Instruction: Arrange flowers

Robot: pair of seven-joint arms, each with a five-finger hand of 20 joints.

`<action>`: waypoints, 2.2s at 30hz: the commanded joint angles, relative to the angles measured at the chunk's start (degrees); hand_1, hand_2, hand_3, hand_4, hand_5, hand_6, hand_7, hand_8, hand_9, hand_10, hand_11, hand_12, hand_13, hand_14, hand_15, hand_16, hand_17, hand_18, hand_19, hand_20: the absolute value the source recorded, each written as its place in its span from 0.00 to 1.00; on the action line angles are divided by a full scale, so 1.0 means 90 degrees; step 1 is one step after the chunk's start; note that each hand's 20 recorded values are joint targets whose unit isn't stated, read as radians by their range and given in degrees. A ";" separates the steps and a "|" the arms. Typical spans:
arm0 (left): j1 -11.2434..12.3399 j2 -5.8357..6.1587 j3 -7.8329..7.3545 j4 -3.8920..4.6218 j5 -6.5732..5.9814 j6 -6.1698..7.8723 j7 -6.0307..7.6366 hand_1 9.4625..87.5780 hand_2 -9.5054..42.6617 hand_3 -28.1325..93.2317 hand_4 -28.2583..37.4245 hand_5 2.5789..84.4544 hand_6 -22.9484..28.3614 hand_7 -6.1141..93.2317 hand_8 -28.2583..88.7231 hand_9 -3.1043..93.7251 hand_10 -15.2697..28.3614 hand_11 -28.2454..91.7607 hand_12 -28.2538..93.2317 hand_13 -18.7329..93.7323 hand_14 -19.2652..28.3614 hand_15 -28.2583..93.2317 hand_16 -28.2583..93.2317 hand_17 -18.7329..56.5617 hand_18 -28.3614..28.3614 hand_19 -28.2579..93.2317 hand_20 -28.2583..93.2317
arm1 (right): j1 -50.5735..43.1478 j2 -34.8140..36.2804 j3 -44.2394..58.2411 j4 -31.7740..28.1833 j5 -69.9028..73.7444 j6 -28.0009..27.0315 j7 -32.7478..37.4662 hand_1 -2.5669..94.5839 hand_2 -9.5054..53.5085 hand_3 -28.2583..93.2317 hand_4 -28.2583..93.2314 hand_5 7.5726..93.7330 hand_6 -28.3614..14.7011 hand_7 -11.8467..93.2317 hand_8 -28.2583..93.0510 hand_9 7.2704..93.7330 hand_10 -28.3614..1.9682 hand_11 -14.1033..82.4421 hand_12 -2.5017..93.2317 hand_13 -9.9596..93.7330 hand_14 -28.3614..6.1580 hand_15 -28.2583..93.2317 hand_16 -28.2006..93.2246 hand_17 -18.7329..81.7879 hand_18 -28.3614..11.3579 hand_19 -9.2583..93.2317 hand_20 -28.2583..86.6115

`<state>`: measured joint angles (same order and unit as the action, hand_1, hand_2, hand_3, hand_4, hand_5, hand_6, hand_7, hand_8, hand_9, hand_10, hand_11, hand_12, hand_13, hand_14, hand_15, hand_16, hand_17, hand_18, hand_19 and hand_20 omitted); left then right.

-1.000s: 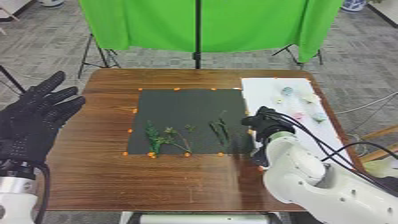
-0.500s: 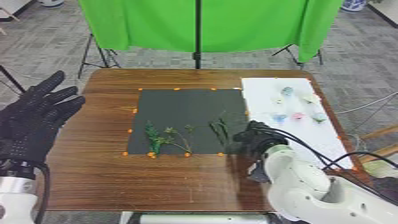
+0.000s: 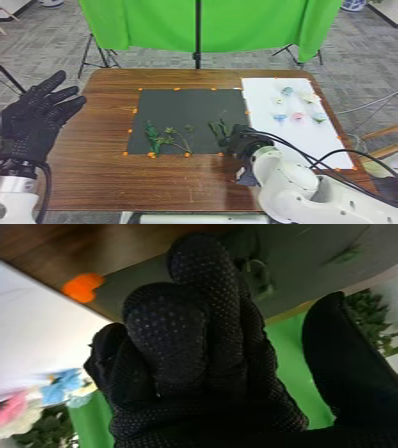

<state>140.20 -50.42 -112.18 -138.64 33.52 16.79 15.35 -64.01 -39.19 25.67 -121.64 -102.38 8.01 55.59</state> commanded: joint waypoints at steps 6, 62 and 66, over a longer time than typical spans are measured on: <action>0.0092 -0.0060 0.0000 0.0014 -0.0002 0.0059 -0.0048 0.15 0.35 0.86 0.00 0.38 0.62 0.17 0.17 0.33 0.79 0.46 0.32 0.36 0.98 0.67 0.15 0.12 1.00 0.72 0.22 | 0.0046 0.0236 -0.0169 -0.0146 -0.0744 0.0459 0.0050 0.22 0.35 0.86 0.08 0.78 0.53 0.27 0.15 0.91 0.39 0.55 0.23 0.90 0.53 0.80 0.37 0.71 0.12 1.00 0.65; -0.0764 0.0334 0.0457 0.0175 0.0105 -0.0250 -0.0187 0.15 0.35 0.86 0.00 0.38 0.62 0.16 0.18 0.33 0.80 0.45 0.33 0.36 0.98 0.66 0.15 0.12 1.00 0.71 0.22 | 0.1501 0.0634 -0.1075 0.2144 -0.1591 0.1045 0.0752 0.61 0.00 0.81 0.00 0.86 0.67 0.34 0.28 1.00 0.68 0.33 0.31 0.93 0.70 0.68 0.39 0.72 0.32 1.00 0.48; -0.0787 0.0379 0.0467 0.0162 0.0106 -0.0226 -0.0174 0.15 0.35 0.86 0.00 0.38 0.62 0.16 0.18 0.33 0.80 0.45 0.33 0.36 0.97 0.66 0.15 0.12 1.00 0.71 0.22 | 0.1639 0.0691 -0.1214 0.2124 -0.1768 0.1348 0.0787 0.60 0.00 0.82 0.00 0.86 0.66 0.35 0.30 1.00 0.68 0.35 0.31 0.93 0.71 0.68 0.39 0.72 0.32 1.00 0.49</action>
<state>133.36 -47.80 -108.32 -137.28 33.93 15.32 14.06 -51.60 -34.05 15.84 -102.23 -115.51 16.87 61.97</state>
